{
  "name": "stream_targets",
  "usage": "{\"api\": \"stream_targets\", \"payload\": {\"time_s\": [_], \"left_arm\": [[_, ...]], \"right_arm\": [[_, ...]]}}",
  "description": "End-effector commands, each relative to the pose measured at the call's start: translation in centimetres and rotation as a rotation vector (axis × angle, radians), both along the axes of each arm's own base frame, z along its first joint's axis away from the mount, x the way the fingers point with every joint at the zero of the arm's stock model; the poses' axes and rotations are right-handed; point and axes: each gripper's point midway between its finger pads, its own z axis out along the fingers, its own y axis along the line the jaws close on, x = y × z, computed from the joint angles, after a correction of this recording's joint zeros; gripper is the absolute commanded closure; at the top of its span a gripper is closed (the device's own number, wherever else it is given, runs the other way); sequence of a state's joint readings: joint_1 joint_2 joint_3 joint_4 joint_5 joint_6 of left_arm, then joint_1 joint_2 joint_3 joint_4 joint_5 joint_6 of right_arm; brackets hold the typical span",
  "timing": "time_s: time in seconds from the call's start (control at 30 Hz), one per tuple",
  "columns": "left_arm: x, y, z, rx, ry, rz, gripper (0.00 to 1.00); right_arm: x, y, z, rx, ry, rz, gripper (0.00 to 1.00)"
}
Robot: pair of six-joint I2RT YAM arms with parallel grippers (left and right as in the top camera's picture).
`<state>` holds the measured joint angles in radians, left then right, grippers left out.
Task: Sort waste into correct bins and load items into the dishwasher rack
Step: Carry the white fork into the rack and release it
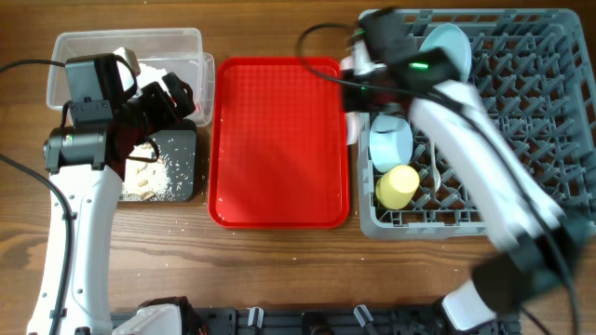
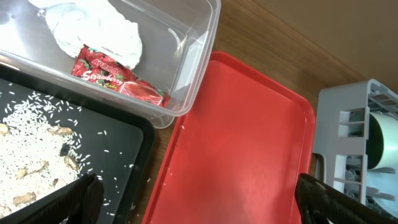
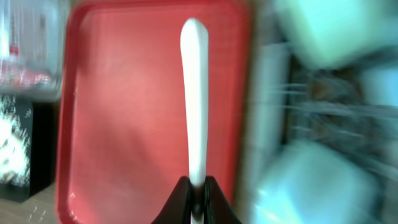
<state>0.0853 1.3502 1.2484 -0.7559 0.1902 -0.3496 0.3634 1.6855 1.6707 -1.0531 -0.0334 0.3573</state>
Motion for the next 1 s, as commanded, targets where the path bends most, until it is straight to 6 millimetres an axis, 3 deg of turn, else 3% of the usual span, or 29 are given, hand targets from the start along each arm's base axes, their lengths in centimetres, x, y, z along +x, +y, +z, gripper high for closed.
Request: {"api": "stream_targets", "payload": {"time_s": [0.0,0.07,0.13,0.3,0.47,0.5,0.57,0.6,0.73,0.83,0.97], "left_arm": [[0.3,0.3,0.5,0.008,-0.014,0.004,0.00],[0.3,0.3,0.5,0.008,-0.014,0.004,0.00],[0.3,0.3,0.5,0.008,-0.014,0.004,0.00],[0.3,0.3,0.5,0.008,-0.014,0.004,0.00],[0.3,0.3,0.5,0.008,-0.014,0.004,0.00],[0.3,0.3,0.5,0.008,-0.014,0.004,0.00],[0.3,0.3,0.5,0.008,-0.014,0.004,0.00],[0.3,0.3,0.5,0.008,-0.014,0.004,0.00],[0.3,0.3,0.5,0.008,-0.014,0.004,0.00],[0.3,0.3,0.5,0.008,-0.014,0.004,0.00],[0.3,0.3,0.5,0.008,-0.014,0.004,0.00]], "right_arm": [[-1.6,-9.2,3.7,-0.245,-0.081,-0.212,0.96],[-3.2,-12.6,3.2,-0.336,-0.015,-0.277,0.96],[-4.2,-14.1,1.9,-0.366,0.055,-0.303,0.96],[-6.5,-15.8,-4.6,-0.411,0.209,-0.310,0.96],[-8.6,-16.8,-9.0,-0.482,0.290,-0.305,0.95],[-8.5,-16.8,-9.0,-0.480,0.286,-0.306,0.89],[-8.1,-16.7,-8.9,-0.475,0.269,-0.309,0.45],[-7.9,-16.7,-8.8,-0.471,0.260,-0.311,0.32],[-7.0,-16.3,-7.1,-0.447,0.228,-0.315,0.30],[-6.0,-15.5,-3.9,-0.386,0.168,-0.314,0.31],[-5.1,-12.3,3.4,-0.194,0.021,-0.220,0.30]]}}
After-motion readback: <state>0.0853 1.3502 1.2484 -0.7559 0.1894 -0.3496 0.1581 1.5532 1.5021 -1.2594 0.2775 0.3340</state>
